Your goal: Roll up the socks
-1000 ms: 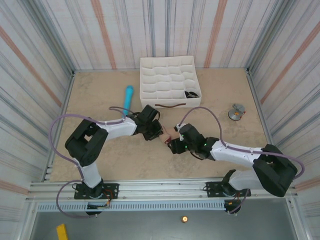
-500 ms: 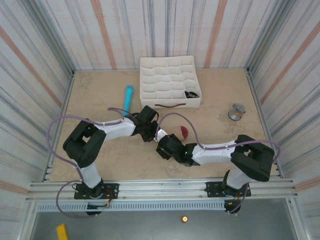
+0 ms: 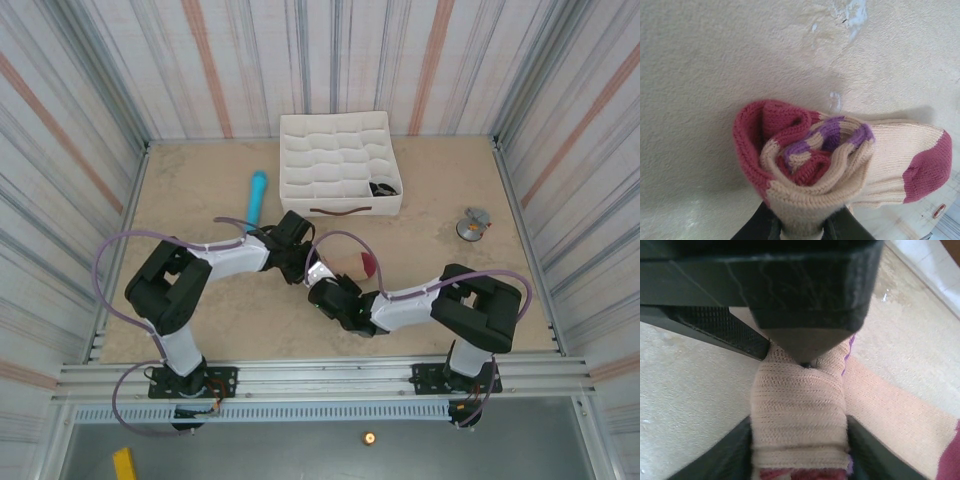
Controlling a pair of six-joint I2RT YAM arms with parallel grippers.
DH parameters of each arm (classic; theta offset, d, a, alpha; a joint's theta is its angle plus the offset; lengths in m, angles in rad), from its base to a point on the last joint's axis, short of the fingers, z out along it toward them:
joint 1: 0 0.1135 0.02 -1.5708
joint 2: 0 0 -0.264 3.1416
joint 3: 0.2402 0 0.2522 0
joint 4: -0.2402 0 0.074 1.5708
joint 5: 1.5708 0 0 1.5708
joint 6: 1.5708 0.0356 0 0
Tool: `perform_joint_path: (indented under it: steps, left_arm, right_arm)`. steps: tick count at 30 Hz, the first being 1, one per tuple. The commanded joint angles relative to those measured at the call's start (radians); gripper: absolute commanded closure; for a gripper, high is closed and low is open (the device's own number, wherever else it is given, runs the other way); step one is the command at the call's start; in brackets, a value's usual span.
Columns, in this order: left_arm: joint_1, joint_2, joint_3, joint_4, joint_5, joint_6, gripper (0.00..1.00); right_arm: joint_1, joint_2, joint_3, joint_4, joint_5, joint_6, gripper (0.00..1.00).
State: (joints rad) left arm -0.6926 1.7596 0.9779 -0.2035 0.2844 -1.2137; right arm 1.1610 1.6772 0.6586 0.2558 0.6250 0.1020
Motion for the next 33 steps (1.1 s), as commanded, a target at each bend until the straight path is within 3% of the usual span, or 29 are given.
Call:
perform_joint_path:
  steps: [1, 5, 8, 11, 15, 24, 33]
  left_arm:
    - [0.003, 0.002, -0.049, -0.064, 0.021, -0.040, 0.96]
    - [0.005, -0.015, -0.065, -0.035, 0.026, -0.062, 0.79]
    - [0.005, -0.045, -0.077, -0.028, 0.013, -0.071, 0.60]
    - [0.005, -0.109, -0.110, 0.006, -0.028, -0.091, 0.25]
    - [0.011, -0.172, -0.105, -0.005, -0.062, -0.072, 0.07]
    - [0.008, -0.241, -0.090, -0.024, -0.144, 0.045, 0.03]
    - [-0.009, -0.265, -0.127, 0.026, -0.179, 0.126, 0.02]
  right_arm:
    - [0.002, 0.017, -0.003, 0.005, 0.020, 0.023, 0.85]
    - [-0.004, 0.009, -0.026, 0.018, -0.009, 0.046, 1.00]
    - [-0.017, -0.010, -0.057, 0.034, -0.057, 0.069, 1.00]
    - [-0.043, -0.029, -0.088, 0.044, -0.127, 0.102, 1.00]
    - [-0.087, -0.057, -0.136, 0.068, -0.229, 0.157, 1.00]
    - [-0.186, -0.103, -0.224, 0.110, -0.415, 0.269, 1.00]
    - [-0.409, -0.114, -0.304, 0.189, -0.737, 0.391, 1.00]
